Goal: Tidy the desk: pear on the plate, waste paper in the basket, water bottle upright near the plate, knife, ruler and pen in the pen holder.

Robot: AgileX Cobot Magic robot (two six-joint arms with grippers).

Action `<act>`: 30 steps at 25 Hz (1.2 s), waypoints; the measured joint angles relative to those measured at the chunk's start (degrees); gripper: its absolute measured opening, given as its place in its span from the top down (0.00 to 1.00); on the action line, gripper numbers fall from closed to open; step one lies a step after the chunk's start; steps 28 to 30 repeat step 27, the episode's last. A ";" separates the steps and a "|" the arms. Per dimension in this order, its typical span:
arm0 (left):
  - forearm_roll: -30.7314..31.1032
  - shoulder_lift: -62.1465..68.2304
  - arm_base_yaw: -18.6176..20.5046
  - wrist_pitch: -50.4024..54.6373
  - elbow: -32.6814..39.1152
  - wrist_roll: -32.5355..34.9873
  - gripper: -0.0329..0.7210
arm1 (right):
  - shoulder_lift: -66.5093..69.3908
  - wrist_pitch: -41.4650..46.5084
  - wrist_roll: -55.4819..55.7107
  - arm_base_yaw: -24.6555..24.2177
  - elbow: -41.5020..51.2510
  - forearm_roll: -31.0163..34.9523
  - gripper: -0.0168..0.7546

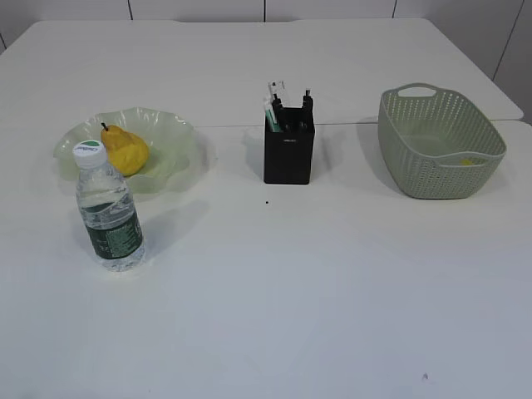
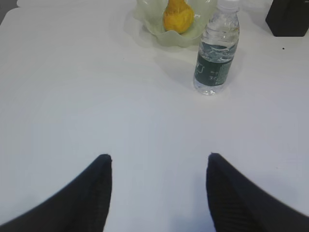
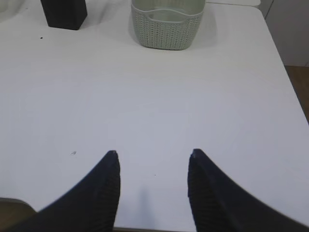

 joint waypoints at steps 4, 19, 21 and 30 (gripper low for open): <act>0.00 0.00 0.00 0.00 0.00 0.00 0.38 | 0.00 0.00 0.00 -3.48 0.00 0.00 0.53; 0.00 0.00 0.00 0.00 0.00 0.00 0.44 | 0.00 0.00 0.00 -4.52 0.00 1.44 0.53; 0.00 0.00 0.00 0.00 0.00 0.00 0.45 | 0.00 0.00 0.00 -4.52 0.00 1.44 0.53; 0.00 0.00 0.00 0.00 0.00 0.00 0.48 | 0.00 0.00 0.00 -4.52 0.00 1.44 0.53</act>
